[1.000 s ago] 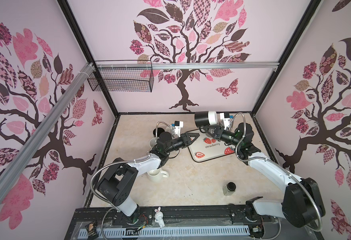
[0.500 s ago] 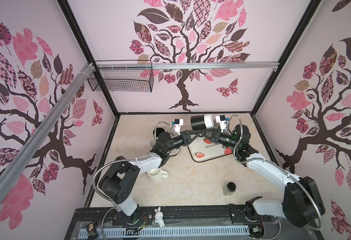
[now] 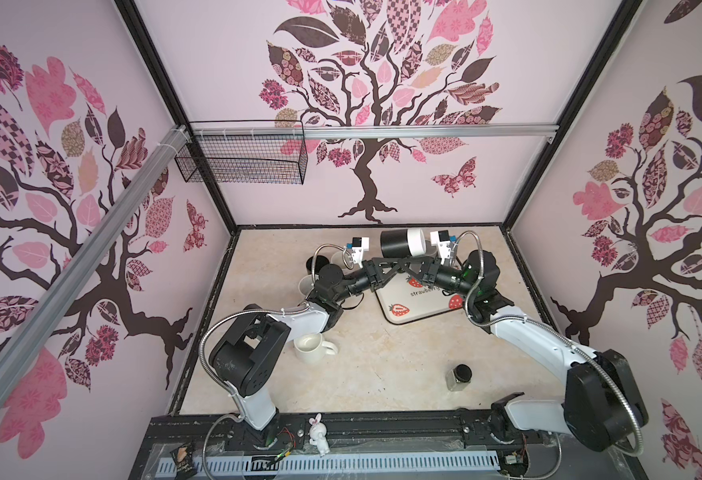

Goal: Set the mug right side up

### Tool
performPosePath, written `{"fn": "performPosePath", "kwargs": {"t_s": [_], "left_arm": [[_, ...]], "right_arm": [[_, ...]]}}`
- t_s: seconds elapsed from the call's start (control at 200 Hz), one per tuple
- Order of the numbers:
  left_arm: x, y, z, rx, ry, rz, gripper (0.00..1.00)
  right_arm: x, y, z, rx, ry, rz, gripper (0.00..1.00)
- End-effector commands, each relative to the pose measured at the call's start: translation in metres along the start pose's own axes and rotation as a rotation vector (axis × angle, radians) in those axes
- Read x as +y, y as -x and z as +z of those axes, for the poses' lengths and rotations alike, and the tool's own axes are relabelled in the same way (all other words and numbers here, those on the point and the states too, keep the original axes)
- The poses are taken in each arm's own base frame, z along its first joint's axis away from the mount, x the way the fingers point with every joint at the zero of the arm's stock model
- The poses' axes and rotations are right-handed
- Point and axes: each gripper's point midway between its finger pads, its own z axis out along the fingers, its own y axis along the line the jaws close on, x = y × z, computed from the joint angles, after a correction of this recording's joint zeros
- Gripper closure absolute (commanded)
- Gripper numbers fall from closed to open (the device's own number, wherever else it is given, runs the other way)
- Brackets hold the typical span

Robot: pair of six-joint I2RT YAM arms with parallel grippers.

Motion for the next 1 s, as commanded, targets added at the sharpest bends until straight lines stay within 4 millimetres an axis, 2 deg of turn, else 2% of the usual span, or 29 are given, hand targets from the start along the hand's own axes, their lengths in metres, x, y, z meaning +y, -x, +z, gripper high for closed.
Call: {"fn": "performPosePath", "kwargs": {"t_s": [0.0,0.115,0.17,0.215,0.34,0.435,0.555,0.67,0.815,0.995], "left_arm": [[-0.034,0.010,0.006,-0.002,-0.099,0.049,0.65],[-0.038,0.008,0.005,0.005,-0.104,0.065,0.86],[-0.037,0.007,0.003,0.004,-0.096,0.072,1.00],[-0.033,0.005,0.002,0.010,-0.079,0.079,1.00],[-0.012,-0.002,-0.004,0.025,0.002,0.093,1.00],[0.008,-0.006,-0.012,0.016,0.070,0.088,1.00],[0.037,-0.012,-0.022,0.022,0.174,0.067,1.00],[0.061,-0.018,-0.030,0.040,0.268,0.041,1.00],[0.078,-0.021,-0.039,0.024,0.321,0.025,1.00],[0.082,-0.020,-0.044,0.008,0.329,0.017,1.00]], "right_arm": [[0.024,0.000,0.006,0.027,0.109,-0.045,1.00],[0.014,-0.003,0.008,0.031,0.084,-0.015,1.00],[0.005,-0.003,0.008,0.028,0.049,-0.006,1.00],[-0.001,-0.004,0.008,0.035,0.014,-0.009,0.97],[-0.025,-0.008,0.006,0.044,-0.103,-0.014,0.75],[-0.041,-0.016,0.005,0.064,-0.151,-0.013,0.67],[-0.066,-0.028,0.001,0.070,-0.206,0.017,0.64],[-0.079,-0.036,-0.002,0.083,-0.240,0.024,0.59],[-0.091,-0.041,-0.006,0.103,-0.300,0.000,0.50],[-0.101,-0.049,-0.009,0.121,-0.324,0.008,0.47]]}}
